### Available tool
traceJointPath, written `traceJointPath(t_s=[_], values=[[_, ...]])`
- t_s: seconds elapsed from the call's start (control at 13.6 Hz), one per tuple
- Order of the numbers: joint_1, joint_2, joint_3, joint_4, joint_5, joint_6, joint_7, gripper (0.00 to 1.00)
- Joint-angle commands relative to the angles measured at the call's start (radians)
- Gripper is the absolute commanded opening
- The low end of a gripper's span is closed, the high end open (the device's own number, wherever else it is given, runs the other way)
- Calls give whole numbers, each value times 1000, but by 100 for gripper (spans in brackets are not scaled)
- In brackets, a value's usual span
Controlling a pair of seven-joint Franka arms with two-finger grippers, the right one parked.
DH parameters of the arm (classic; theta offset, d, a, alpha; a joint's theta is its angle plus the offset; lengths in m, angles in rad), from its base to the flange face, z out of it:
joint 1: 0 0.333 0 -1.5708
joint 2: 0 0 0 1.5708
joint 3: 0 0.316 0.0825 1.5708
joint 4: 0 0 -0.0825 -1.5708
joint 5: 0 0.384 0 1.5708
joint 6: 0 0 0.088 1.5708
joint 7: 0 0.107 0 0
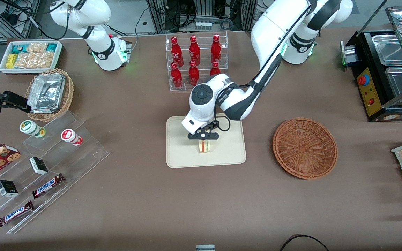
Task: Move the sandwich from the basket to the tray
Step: 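Lower the sandwich onto the cream tray and open the left gripper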
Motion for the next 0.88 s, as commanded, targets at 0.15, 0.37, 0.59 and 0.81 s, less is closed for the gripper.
traceJointPath(t_s=[0.15, 0.37, 0.59, 0.81], values=[[-33, 40, 11, 28, 72, -4, -33, 99], [-31, 26, 11, 30, 81, -17, -35, 100], [-22, -63, 11, 34, 69, -86, -58, 100], [6, -171, 11, 31, 5, -155, -63, 100]])
